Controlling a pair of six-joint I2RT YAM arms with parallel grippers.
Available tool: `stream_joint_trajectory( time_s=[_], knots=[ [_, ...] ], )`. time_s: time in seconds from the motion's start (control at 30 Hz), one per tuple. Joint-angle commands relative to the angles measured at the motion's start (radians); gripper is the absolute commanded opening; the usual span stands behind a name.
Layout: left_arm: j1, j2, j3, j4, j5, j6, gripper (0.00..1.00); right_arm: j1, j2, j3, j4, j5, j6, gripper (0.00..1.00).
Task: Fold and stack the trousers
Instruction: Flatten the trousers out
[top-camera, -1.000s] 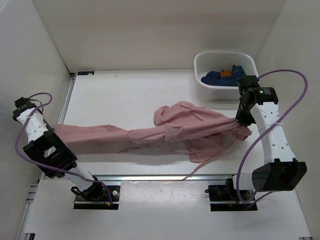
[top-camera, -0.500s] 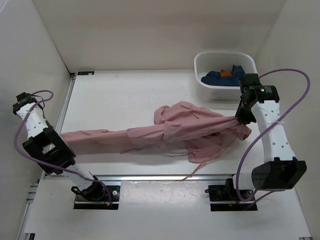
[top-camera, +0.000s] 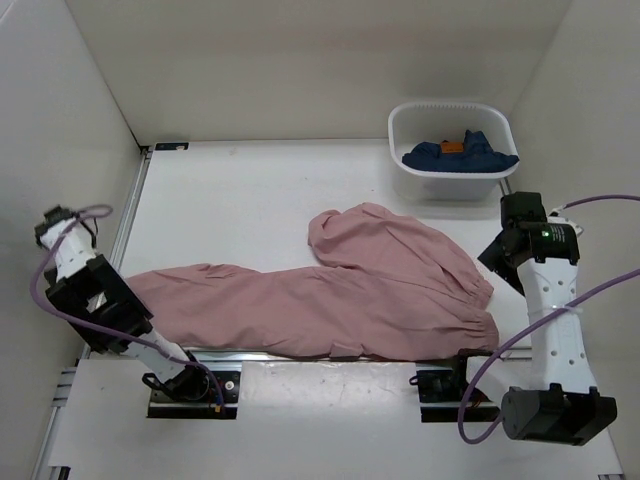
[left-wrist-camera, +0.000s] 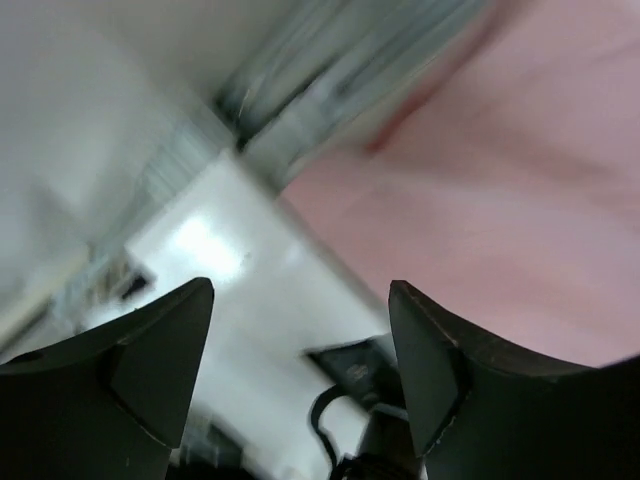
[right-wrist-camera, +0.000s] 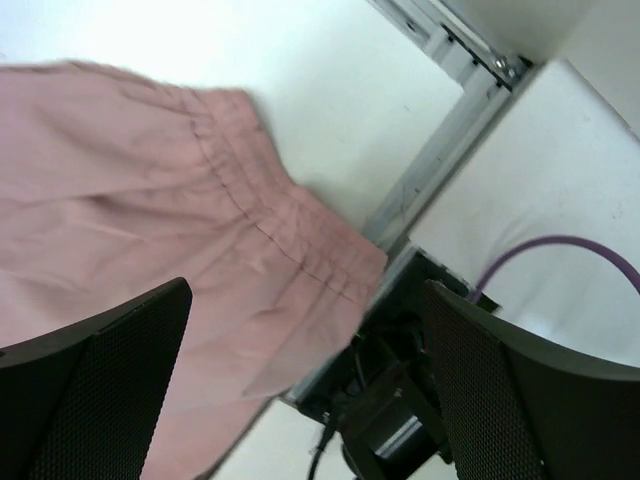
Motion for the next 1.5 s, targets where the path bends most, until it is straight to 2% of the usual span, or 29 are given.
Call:
stream_joint_trajectory(
  time_s=[0.0,0.1,0.13,0.17,0.2,0.27,0.3,0.4,0.5,0.63,0.8,0.83,0.9,0.97,1.0,1.03,1.07,1.1,1.13,1.17,1.2,1.3,1.37,1.43,1.47],
  knots=[
    [-0.146,-0.005,0.285,-0.042,0.144,-0.001,0.83,-0.003,0.062,0.065,0.082,0.027,-0.004,0.99],
    [-0.340,0.061,0.500,-0.179,0.304,-0.001,0.83,-0.003,0.141,0.051,0.184,-0.031,-0.058,0.99],
    [-0.397,0.073,0.524,-0.179,0.317,-0.001,0.87,-0.003,0.162,0.037,0.217,-0.048,-0.058,0.99],
    [-0.525,0.083,0.538,-0.179,0.337,-0.001,0.87,-0.003,0.183,0.025,0.250,-0.068,-0.072,0.99],
    [-0.590,0.092,0.561,-0.179,0.391,-0.001,0.89,-0.003,0.227,0.014,0.313,-0.090,-0.072,0.99],
    [-0.719,0.128,0.570,-0.152,0.423,-0.001,0.94,-0.012,0.275,0.002,0.378,-0.143,-0.083,0.99],
    [-0.832,0.145,0.587,-0.130,0.438,-0.001,0.96,-0.012,0.321,-0.007,0.407,-0.156,-0.083,0.99],
    [-1.001,0.227,0.615,0.011,0.490,-0.001,1.00,-0.024,0.417,-0.032,0.478,-0.176,-0.083,0.99],
    [-1.124,0.360,0.729,0.057,0.579,-0.001,1.00,-0.049,0.487,-0.084,0.534,-0.220,-0.058,0.99],
    [-1.230,0.492,0.829,0.146,0.668,-0.001,1.00,-0.069,0.548,-0.203,0.640,-0.251,-0.034,0.99],
    [-1.297,0.625,0.830,0.217,0.723,-0.001,1.00,-0.078,0.616,-0.259,0.660,-0.276,-0.015,0.97],
    [-1.309,0.649,0.845,0.229,0.723,-0.001,1.00,-0.078,0.639,-0.259,0.660,-0.276,-0.015,0.90],
    [-1.309,0.717,0.877,0.229,0.765,-0.001,1.00,-0.078,0.659,-0.268,0.660,-0.286,-0.015,0.83],
    [-1.318,0.745,0.888,0.229,0.797,-0.001,0.99,-0.089,0.682,-0.277,0.660,-0.286,-0.015,0.68],
    [-1.318,0.745,0.888,0.229,0.797,-0.001,0.91,-0.089,0.682,-0.277,0.648,-0.286,-0.015,0.58],
    [-1.318,0.745,0.877,0.229,0.797,-0.001,0.66,-0.089,0.682,-0.277,0.648,-0.268,-0.015,0.35],
    [-1.318,0.745,0.857,0.229,0.797,-0.001,0.50,-0.089,0.682,-0.277,0.639,-0.268,-0.015,0.27],
    [-1.318,0.732,0.845,0.229,0.785,-0.001,0.27,-0.089,0.682,-0.277,0.639,-0.259,-0.015,0.20],
    [-1.318,0.697,0.834,0.229,0.753,-0.001,0.14,-0.089,0.668,-0.277,0.630,-0.259,-0.015,0.14],
    [-1.318,0.674,0.814,0.229,0.681,-0.001,0.14,-0.089,0.668,-0.268,0.630,-0.259,-0.026,0.02],
    [-1.318,0.644,0.814,0.229,0.629,-0.001,0.14,-0.089,0.636,-0.268,0.619,-0.259,-0.026,0.00],
    [-1.287,0.500,0.837,0.244,0.417,-0.001,0.14,-0.074,0.553,-0.259,0.608,-0.259,-0.049,0.00],
    [-1.283,0.379,0.848,0.244,0.371,-0.001,0.14,-0.028,0.503,-0.259,0.599,-0.259,-0.049,0.00],
    [-1.318,0.226,0.724,0.244,0.360,-0.001,0.14,0.027,0.437,-0.268,0.590,-0.259,-0.049,0.00],
    [-1.373,0.175,0.646,0.244,0.372,-0.001,0.14,0.044,0.409,-0.285,0.590,-0.271,-0.049,0.00]
  ],
)
